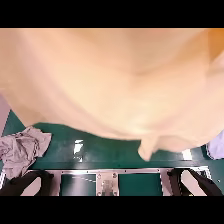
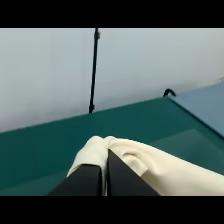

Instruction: Fold the shirts.

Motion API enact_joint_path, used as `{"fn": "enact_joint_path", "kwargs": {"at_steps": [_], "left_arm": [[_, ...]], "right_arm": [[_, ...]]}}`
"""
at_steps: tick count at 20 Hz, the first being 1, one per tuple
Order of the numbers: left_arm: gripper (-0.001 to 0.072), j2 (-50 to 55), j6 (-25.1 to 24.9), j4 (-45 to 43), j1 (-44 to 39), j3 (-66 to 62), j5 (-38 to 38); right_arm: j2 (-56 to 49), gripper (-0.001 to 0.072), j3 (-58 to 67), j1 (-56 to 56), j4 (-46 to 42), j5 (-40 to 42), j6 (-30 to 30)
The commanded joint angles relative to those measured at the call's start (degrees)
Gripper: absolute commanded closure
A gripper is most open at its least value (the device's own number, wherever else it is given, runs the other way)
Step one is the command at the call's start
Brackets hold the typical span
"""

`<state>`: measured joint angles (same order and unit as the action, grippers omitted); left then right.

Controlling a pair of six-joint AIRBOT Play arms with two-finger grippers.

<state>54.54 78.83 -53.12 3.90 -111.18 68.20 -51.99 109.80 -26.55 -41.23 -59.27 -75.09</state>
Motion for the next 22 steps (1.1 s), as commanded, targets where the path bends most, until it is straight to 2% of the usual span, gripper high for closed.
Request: {"fn": "enact_joint_path", "kwargs": {"at_steps": [1, 4, 7, 11, 13, 14, 15, 16, 18, 20, 22], "left_arm": [[0.0683, 2.47, 0.50, -2.25, -0.04, 12.09, 0.00], [0.0683, 11.23, -2.82, -0.74, -0.04, 24.02, -3.13], [0.0683, 25.31, -7.17, 1.14, -0.04, 28.96, -10.51], [0.0683, 44.48, -16.17, 17.27, -0.04, 24.87, -21.03], [0.0682, 50.21, -18.91, 23.61, -0.02, 21.90, -23.23], [0.0562, 51.47, -18.88, 23.58, 0.37, 20.63, -23.67], [0.0165, 51.58, -18.88, 23.47, 0.96, 19.89, -23.85], [-0.0009, 51.45, -18.75, 23.50, 2.14, 18.67, -22.51], [-0.0005, 51.36, -18.32, 22.60, 6.54, 14.36, -13.79], [-0.0005, 51.36, -13.84, 18.93, 12.20, 9.90, -1.40], [-0.0004, 51.34, -10.16, 13.11, 17.22, 7.54, 11.19]], "right_arm": [[-3.67, 0.0694, -9.79, 0.98, -0.13, 0.17, 0.46], [-10.14, 0.0694, -22.36, 4.00, -0.13, 1.90, 2.80], [-20.37, 0.0694, -33.00, 7.69, -0.13, 8.94, 4.24], [-36.22, 0.0690, -34.16, 9.68, 3.02, 15.54, 4.22], [-40.79, 0.0546, -34.16, 9.57, 5.29, 17.62, 4.20], [-41.81, 0.0434, -34.16, 9.11, 5.11, 17.70, 4.22], [-41.97, 0.0349, -34.16, 8.24, 5.11, 17.25, 4.20], [-41.70, 0.0302, -34.01, 6.97, 5.18, 16.09, 4.20], [-40.70, 0.0307, -33.09, 2.56, 4.33, 8.79, 4.24], [-39.74, 0.0379, -33.18, -2.16, 2.71, -1.22, 5.51], [-38.88, 0.0382, -34.99, -5.38, 1.07, -9.62, 5.79]]}}
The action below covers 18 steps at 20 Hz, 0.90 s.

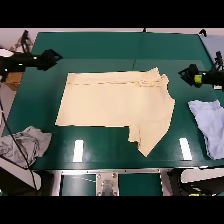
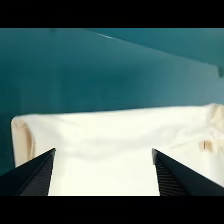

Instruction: Fold the shirts.

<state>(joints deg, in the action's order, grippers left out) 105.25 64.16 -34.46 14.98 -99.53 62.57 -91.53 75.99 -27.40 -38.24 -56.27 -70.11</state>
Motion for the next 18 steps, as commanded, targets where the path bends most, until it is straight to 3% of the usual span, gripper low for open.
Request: {"fn": "enact_joint_path", "kwargs": {"at_steps": [1, 4, 9, 14, 18], "left_arm": [[-0.0004, 0.63, 5.75, -8.37, 8.07, -4.00, 22.49], [-0.0004, 0.48, 8.02, -18.40, 10.27, 0.61, 33.33], [-0.0003, -0.07, 7.28, -20.20, 10.47, 16.92, 33.90], [-0.0003, -0.09, 6.99, -20.83, 10.43, 22.36, 33.66], [-0.0003, -0.20, 6.71, -20.44, 8.98, 28.76, 31.93]], "right_arm": [[1.70, 0.0382, -3.98, -5.64, -2.36, -14.84, 0.79], [7.67, 0.0382, -16.90, -7.63, -5.05, -15.50, 0.74], [19.34, 0.0379, -36.98, -13.40, -13.03, -15.15, -3.89], [20.55, 0.0378, -46.95, -13.14, -9.86, -10.27, -0.44], [20.00, 0.0379, -47.52, -11.06, -6.25, -5.20, 1.22]]}}
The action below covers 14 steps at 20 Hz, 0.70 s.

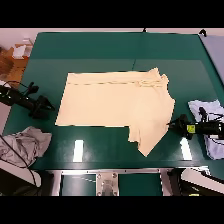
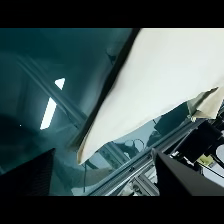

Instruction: Fold the shirts.

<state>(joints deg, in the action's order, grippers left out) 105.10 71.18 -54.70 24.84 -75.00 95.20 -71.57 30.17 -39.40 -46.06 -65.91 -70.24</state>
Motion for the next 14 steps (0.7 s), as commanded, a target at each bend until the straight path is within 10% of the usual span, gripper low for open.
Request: {"fn": "enact_joint_path", "kwargs": {"at_steps": [1, 4, 6, 8, 10, 14], "left_arm": [[-0.0003, -0.04, -0.90, -0.20, -1.66, 5.79, -0.92], [-0.0002, -0.04, -1.16, -0.22, -4.11, 7.21, -1.53], [0.0239, -0.15, -1.11, -0.20, -5.86, 7.21, -1.49], [0.0241, -0.15, -0.94, -0.22, -7.39, 7.21, -1.70], [0.0640, -0.15, -0.96, -0.15, -8.44, 7.21, -3.19], [0.0684, -1.64, -0.24, -0.31, -8.61, 7.19, -5.79]], "right_arm": [[-0.04, 0.0379, -1.57, 0.98, 2.64, 4.98, 1.70], [-0.11, 0.0380, -1.31, 1.22, 4.68, 5.29, 2.38], [-0.11, 0.0381, -1.31, 1.22, 4.76, 5.27, 3.04], [-0.11, 0.0381, -1.31, 1.22, 4.79, 5.29, 3.06], [-0.11, 0.0382, -1.31, 1.22, 4.81, 5.29, 3.28], [-0.15, 0.0487, -1.33, 1.49, 6.49, 5.31, 3.52]]}}
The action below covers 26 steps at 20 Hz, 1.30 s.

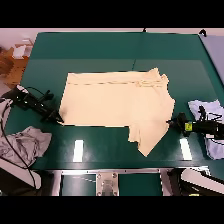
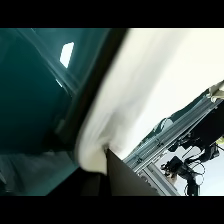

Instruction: Fold the shirts.

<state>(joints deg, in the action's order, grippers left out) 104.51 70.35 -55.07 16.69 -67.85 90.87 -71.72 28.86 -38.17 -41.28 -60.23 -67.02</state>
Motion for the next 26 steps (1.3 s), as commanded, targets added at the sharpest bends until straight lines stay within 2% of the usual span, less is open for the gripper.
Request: {"fn": "enact_joint_path", "kwargs": {"at_steps": [1, 2, 3, 7, 9, 12, 15, 19, 23, 26], "left_arm": [[0.0684, -2.23, 0.59, -0.13, -0.46, -0.02, -2.43], [0.0684, -3.80, 0.59, -0.09, -0.46, -0.07, -3.96], [0.0684, -5.79, 0.55, -0.09, -0.46, -0.07, -5.27], [0.0684, -18.01, 0.09, 0.22, -0.46, -0.22, -9.70], [0.0684, -25.88, 0.11, 1.51, -0.46, -2.40, -10.62], [0.0684, -37.73, 1.31, 7.32, -0.46, -10.56, -12.35], [0.0684, -48.41, 1.60, 13.33, -0.46, -22.58, -19.34], [0.0683, -57.24, 1.20, 13.42, -0.46, -36.83, -28.11], [0.0683, -59.98, 1.42, 12.87, -0.46, -43.95, -30.03], [0.0683, -59.67, 3.19, 7.19, -0.46, -44.19, -28.85]], "right_arm": [[0.00, 0.0578, -0.02, 0.83, 3.37, -0.37, 1.68], [0.00, 0.0655, 0.00, 1.53, 5.29, -0.44, 3.28], [0.02, 0.0694, 0.24, 2.40, 7.02, -0.46, 4.74], [2.93, 0.0695, 9.16, 3.08, 12.81, -6.88, 6.19], [7.54, 0.0695, 18.99, 3.08, 16.92, -11.26, 5.11], [15.52, 0.0695, 37.92, 2.99, 18.80, -12.04, 2.69], [22.21, 0.0695, 57.46, 2.29, 18.60, -9.84, 2.71], [28.28, 0.0695, 74.66, -1.46, 17.88, -3.39, 2.75], [31.50, 0.0695, 80.94, -1.88, 12.87, 1.16, 2.75], [31.50, 0.0695, 80.43, -1.88, 10.12, 1.68, 2.73]]}}
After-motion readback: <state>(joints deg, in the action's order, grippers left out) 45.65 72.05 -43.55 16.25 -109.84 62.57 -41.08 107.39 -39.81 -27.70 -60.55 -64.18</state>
